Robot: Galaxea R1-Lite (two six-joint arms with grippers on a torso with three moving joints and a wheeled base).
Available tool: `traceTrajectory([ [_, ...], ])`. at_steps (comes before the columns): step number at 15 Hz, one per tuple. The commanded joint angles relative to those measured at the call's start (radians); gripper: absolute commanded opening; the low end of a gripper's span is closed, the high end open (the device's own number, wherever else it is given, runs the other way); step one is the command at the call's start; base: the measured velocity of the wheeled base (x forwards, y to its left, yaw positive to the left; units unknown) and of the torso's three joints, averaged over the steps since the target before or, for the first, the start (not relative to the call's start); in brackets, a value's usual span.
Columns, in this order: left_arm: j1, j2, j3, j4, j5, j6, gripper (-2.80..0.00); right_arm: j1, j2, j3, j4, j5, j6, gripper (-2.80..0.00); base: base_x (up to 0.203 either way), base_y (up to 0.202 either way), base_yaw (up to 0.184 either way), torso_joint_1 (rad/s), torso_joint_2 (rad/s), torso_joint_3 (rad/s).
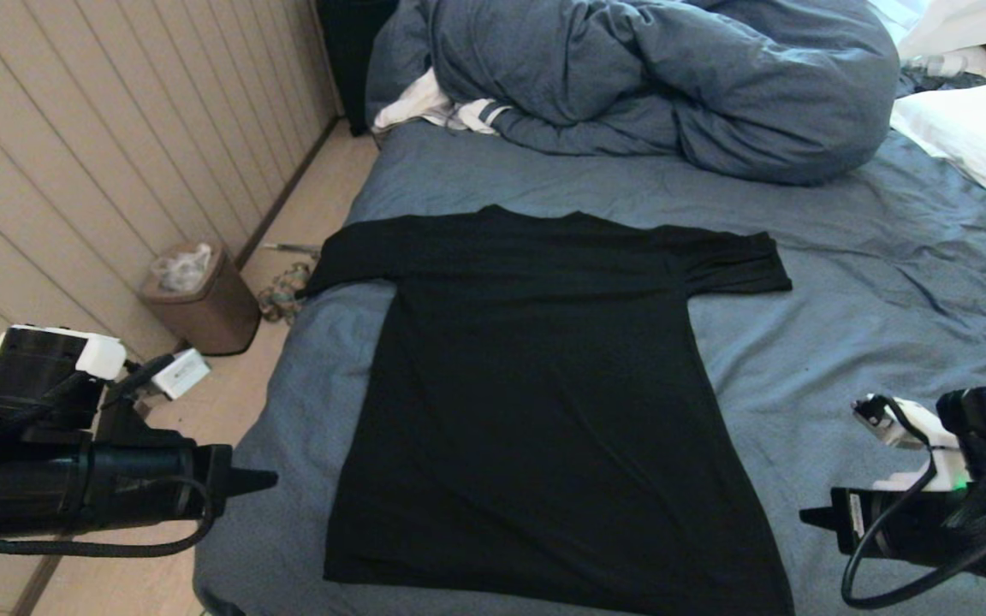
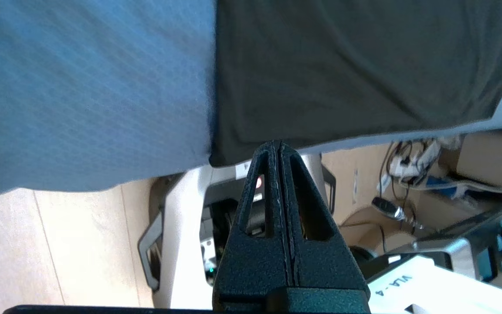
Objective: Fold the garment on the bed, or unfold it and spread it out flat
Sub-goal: Fold the black T-shirt
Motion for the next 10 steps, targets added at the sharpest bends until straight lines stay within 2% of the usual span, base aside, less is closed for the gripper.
traceTrajectory([
  [1,-0.009,0.048,0.014,-0.001,-0.002,0.001,-2.8,0.002,0.055,0.034,-0.005,0.006,0.0,-2.8,0.0,0.0,0.0,0.0,0.0,0.0],
  [6,-0.024,0.086,0.008,-0.005,-0.012,0.003,-2.8,-0.01,0.153,0.081,-0.162,0.043,0.0,-2.8,0.0,0.0,0.0,0.0,0.0,0.0],
  [10,-0.04,0.107,0.018,-0.047,-0.012,0.004,-2.8,-0.022,0.158,0.07,-0.164,0.043,0.005,-2.8,0.0,0.0,0.0,0.0,0.0,0.0],
])
